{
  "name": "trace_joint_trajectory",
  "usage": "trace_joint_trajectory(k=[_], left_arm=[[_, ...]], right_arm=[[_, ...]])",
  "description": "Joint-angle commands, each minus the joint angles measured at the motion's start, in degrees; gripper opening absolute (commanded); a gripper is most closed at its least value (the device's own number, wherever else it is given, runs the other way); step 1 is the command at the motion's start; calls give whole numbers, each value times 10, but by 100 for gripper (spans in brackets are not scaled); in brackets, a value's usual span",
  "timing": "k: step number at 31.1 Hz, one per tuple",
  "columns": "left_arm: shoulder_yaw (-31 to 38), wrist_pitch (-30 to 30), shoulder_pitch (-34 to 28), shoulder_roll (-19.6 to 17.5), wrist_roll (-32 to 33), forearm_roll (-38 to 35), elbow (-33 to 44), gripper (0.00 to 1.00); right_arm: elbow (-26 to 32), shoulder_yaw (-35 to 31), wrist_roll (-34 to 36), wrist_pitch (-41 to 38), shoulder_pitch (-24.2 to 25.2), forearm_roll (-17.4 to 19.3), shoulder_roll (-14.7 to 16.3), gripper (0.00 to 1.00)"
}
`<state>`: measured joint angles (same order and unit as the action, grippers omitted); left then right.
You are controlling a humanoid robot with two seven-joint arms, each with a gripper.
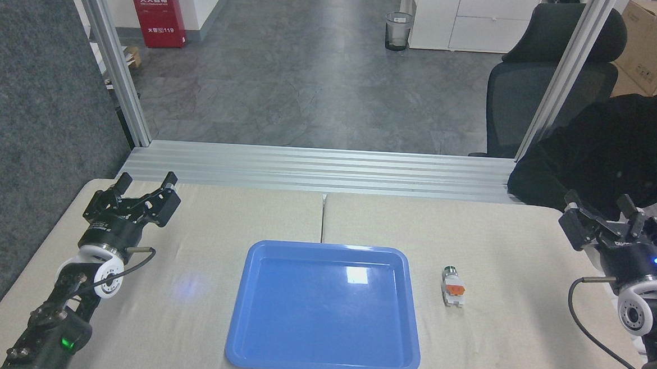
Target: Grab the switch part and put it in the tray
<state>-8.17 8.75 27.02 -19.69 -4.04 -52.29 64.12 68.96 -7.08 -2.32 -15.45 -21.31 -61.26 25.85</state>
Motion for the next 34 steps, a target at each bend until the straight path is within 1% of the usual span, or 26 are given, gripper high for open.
trace_joint_trajectory(k=[1,10,15,18,24,28,34], left_arm=[[0,0,0,0,0,0,0,100],[0,0,0,0,0,0,0,100],[0,0,0,0,0,0,0,100],[0,0,0,0,0,0,0,100],[0,0,0,0,0,0,0,100],[0,0,0,0,0,0,0,100],[0,0,0,0,0,0,0,100]], right_arm=[[6,-2,0,0,3,0,-2,98],[15,-2,0,0,4,1,-4,98],[28,-3,0,0,13,1,-8,98],[34,-3,-1,0,14,1,-19,98],[35,-6,-1,-3,14,2,-18,98],[42,-7,-1,-12,18,2,-11,99],[42,-7,-1,-14,18,3,-13,99]])
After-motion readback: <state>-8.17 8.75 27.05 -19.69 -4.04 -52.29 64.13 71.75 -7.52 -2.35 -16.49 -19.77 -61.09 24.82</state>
